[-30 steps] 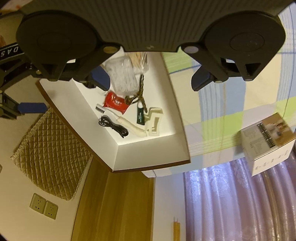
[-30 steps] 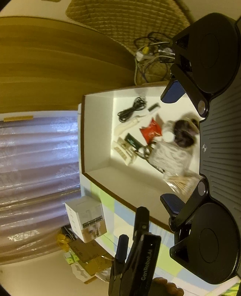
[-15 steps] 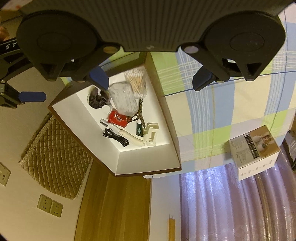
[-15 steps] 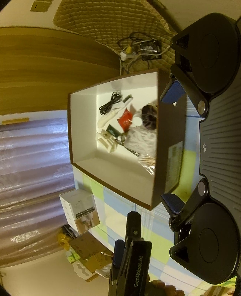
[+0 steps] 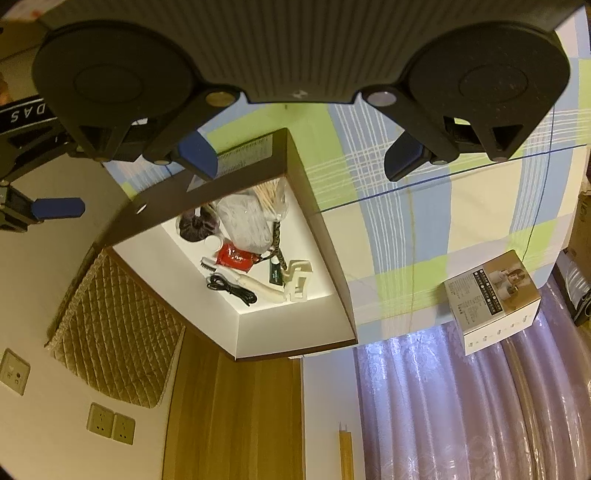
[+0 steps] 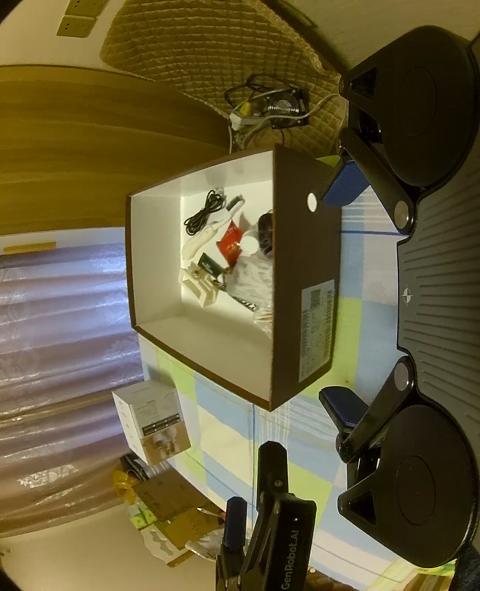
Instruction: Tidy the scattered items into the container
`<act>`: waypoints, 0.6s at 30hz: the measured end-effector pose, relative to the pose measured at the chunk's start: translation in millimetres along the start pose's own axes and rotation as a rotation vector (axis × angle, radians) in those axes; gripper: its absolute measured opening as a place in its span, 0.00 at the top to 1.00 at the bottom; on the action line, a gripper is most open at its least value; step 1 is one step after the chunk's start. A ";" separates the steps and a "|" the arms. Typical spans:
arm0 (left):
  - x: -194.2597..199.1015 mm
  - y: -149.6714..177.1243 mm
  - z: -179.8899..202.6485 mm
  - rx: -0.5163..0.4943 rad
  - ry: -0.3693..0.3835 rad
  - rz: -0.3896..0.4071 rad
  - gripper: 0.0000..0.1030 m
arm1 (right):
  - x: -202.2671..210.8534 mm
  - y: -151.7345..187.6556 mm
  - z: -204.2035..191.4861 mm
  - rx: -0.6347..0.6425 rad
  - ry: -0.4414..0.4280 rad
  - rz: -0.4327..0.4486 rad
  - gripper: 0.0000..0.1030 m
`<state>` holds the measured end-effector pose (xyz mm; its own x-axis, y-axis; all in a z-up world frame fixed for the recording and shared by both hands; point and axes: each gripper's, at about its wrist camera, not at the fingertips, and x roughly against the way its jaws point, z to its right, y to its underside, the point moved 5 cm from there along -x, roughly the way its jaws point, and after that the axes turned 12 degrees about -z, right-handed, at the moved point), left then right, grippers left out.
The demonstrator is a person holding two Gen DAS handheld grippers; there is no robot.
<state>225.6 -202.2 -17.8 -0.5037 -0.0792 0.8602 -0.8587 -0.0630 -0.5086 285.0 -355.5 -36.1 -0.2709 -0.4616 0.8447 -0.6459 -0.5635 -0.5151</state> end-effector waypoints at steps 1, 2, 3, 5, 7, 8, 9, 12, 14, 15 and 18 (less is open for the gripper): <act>-0.1 1.9 0.1 -0.003 -0.002 -0.004 0.08 | 0.2 2.4 -0.3 -0.003 0.002 -0.003 0.02; -0.6 3.9 0.1 -0.004 -0.002 -0.009 0.08 | 0.1 3.6 -0.1 -0.005 0.004 -0.005 0.02; -1.3 6.1 0.1 -0.004 -0.001 -0.016 0.07 | 0.2 5.3 0.0 -0.007 0.007 -0.008 0.02; -3.4 10.3 0.5 -0.006 0.001 -0.032 0.07 | 0.5 7.4 0.6 -0.012 0.012 -0.012 0.02; -4.9 15.0 0.9 -0.009 0.001 -0.044 0.07 | 1.5 10.3 0.6 -0.018 0.015 -0.015 0.02; -5.9 17.2 1.2 -0.011 0.002 -0.052 0.07 | 1.7 11.3 0.5 -0.020 0.016 -0.017 0.02; -6.8 19.2 1.6 -0.012 0.003 -0.059 0.07 | 1.9 12.7 0.7 -0.023 0.018 -0.019 0.02; -8.1 24.4 2.8 -0.014 0.004 -0.071 0.07 | 1.8 15.8 -0.7 -0.030 0.018 -0.024 0.02; -8.6 26.6 3.5 -0.014 0.004 -0.076 0.07 | 1.8 17.3 -2.1 -0.030 0.018 -0.028 0.02; -8.8 27.4 3.7 -0.013 0.004 -0.077 0.07 | 1.8 18.5 -2.6 -0.028 0.019 -0.030 0.02; -8.7 29.8 4.5 -0.014 0.000 -0.077 0.07 | 1.1 20.7 -3.6 -0.027 0.021 -0.035 0.02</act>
<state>204.8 -207.8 -40.6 -0.4357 -0.0751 0.8969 -0.8963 -0.0549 -0.4400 268.7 -365.2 -45.3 -0.2624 -0.4276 0.8650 -0.6744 -0.5600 -0.4814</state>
